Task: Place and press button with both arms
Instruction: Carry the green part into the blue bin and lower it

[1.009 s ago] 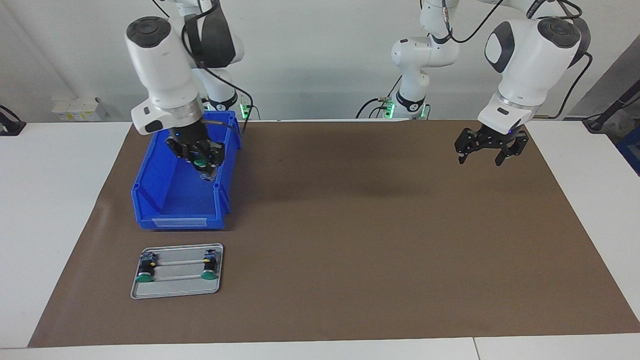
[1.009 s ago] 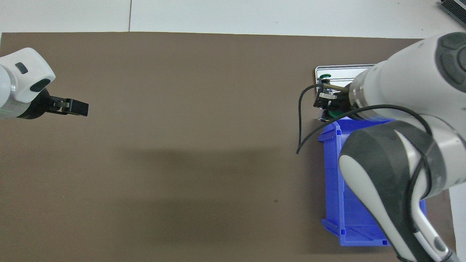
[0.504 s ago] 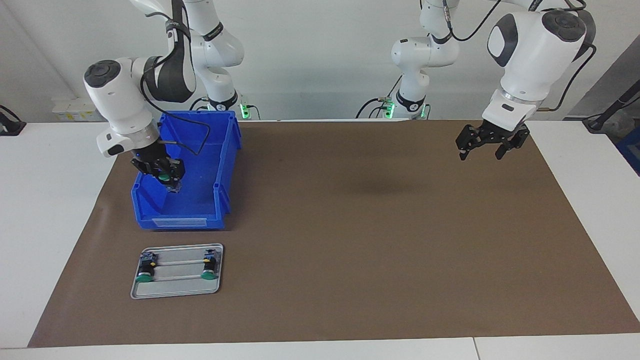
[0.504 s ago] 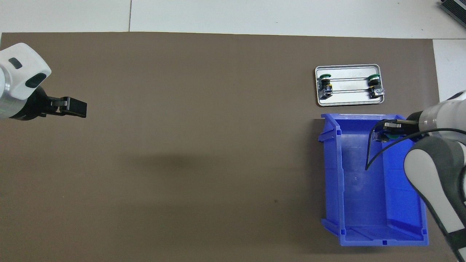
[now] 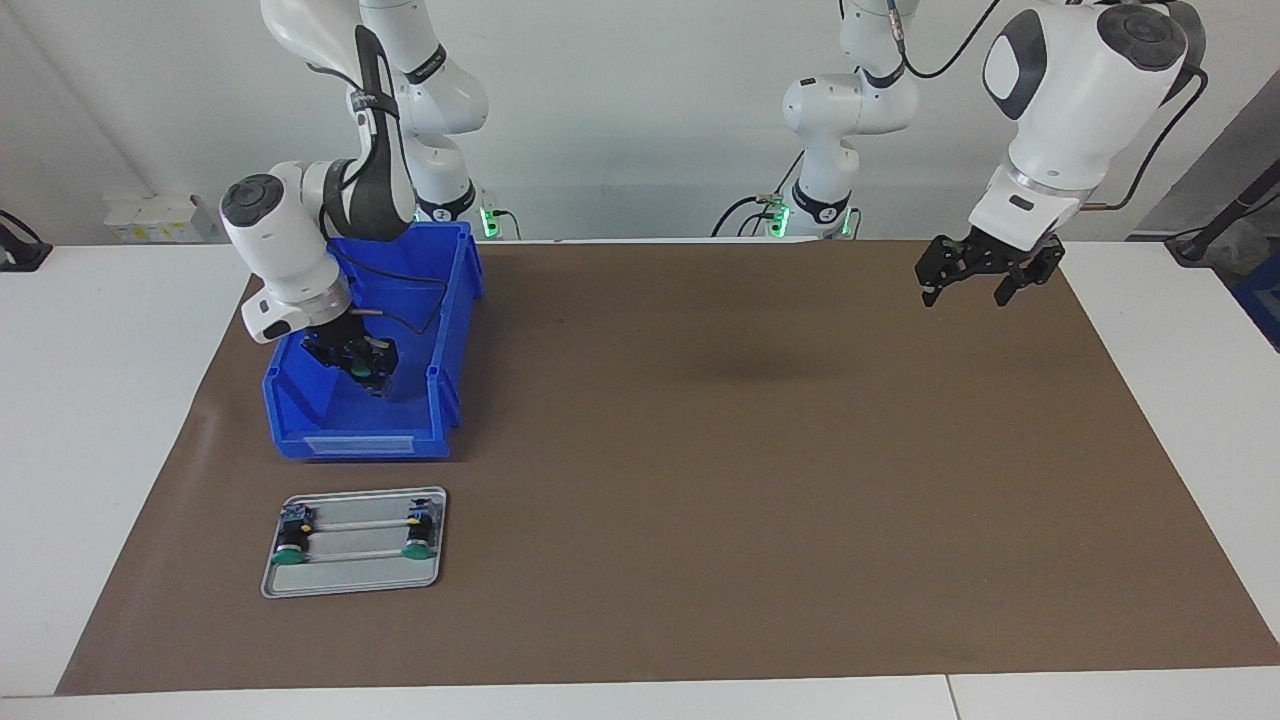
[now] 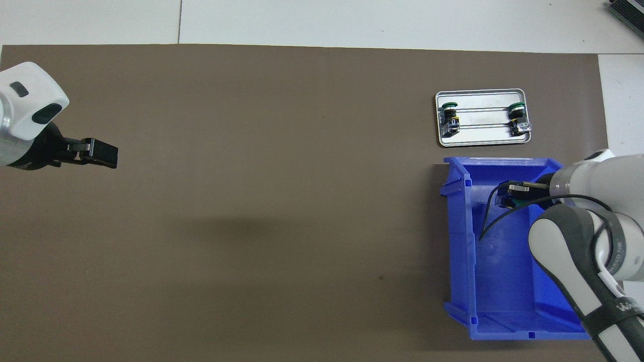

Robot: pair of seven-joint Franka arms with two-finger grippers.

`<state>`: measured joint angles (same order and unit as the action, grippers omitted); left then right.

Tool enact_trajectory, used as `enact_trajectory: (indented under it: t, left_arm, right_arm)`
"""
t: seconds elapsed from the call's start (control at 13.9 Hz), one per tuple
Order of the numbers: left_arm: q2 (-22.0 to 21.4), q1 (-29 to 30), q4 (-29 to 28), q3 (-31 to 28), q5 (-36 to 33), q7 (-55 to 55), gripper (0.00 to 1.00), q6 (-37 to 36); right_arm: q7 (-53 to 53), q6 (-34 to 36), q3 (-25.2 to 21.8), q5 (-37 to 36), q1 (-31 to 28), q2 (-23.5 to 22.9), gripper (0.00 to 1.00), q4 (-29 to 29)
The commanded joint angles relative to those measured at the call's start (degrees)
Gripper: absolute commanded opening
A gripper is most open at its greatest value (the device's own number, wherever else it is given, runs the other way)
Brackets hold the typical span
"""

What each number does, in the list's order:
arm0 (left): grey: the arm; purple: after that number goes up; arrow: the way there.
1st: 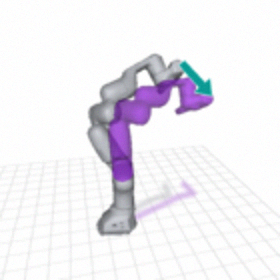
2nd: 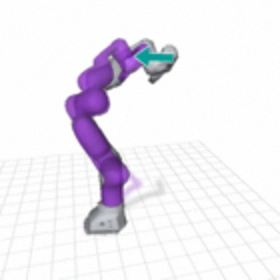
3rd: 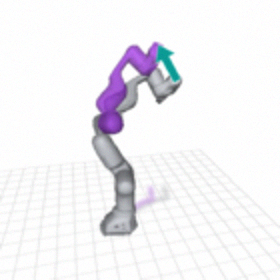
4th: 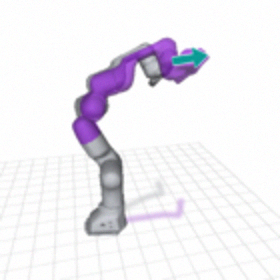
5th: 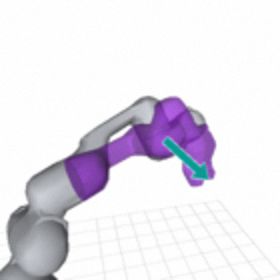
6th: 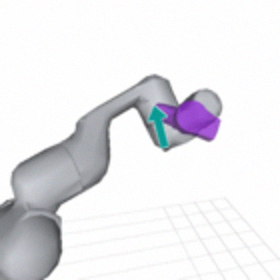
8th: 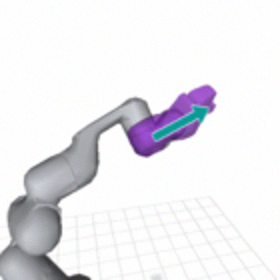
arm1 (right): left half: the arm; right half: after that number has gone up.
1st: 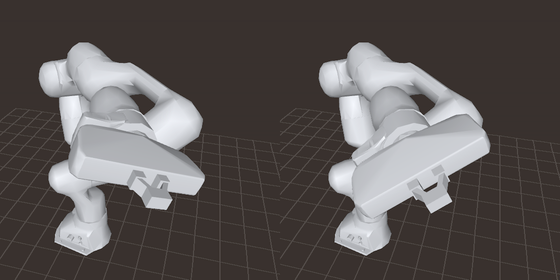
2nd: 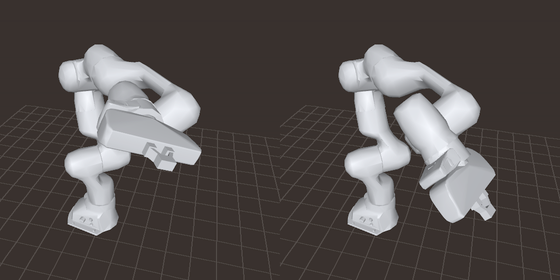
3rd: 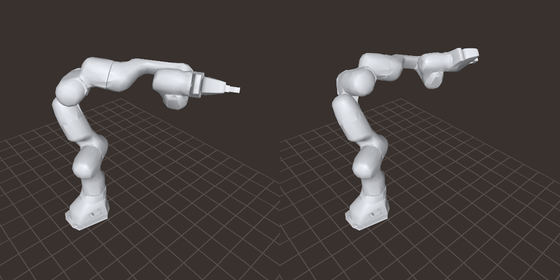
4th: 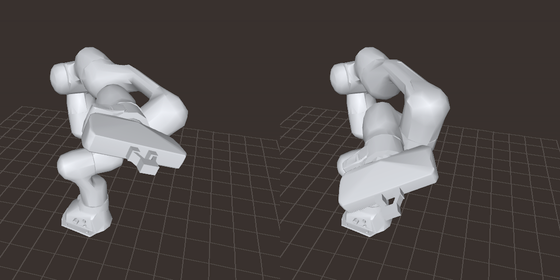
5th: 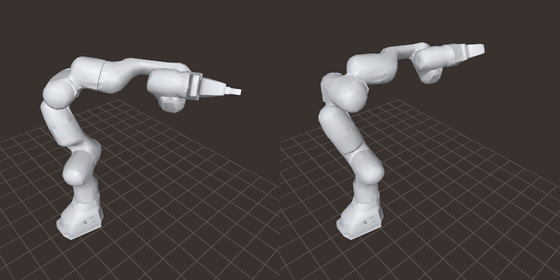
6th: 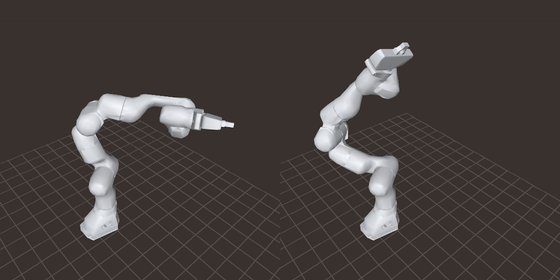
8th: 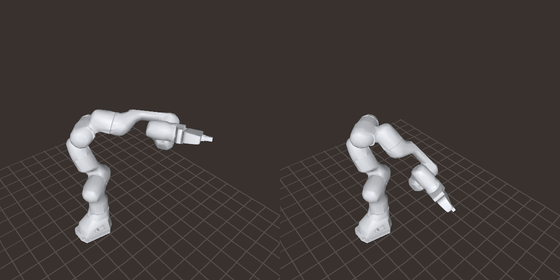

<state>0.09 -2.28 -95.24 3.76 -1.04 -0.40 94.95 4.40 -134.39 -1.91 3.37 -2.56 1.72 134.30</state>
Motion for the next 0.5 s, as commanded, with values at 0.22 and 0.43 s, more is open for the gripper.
enact_trajectory:
  t: [0.22, 0.43]
  left_arm:
    - [-0.17, -0.36, 0.32, -0.77, 0.34, 3.12, 1.0, -1.26]
    - [-0.26, -0.36, 0.14, -0.77, 0.34, 2.77, 1.0, -1.17]
  right_arm:
    - [-2.38, -3.68, 0.51, 1.55, -0.87, 0.12, 0.68, 3.25]
    - [-1.85, -2.63, 0.51, 1.55, -0.6, 0.12, 1.0, 0.72]
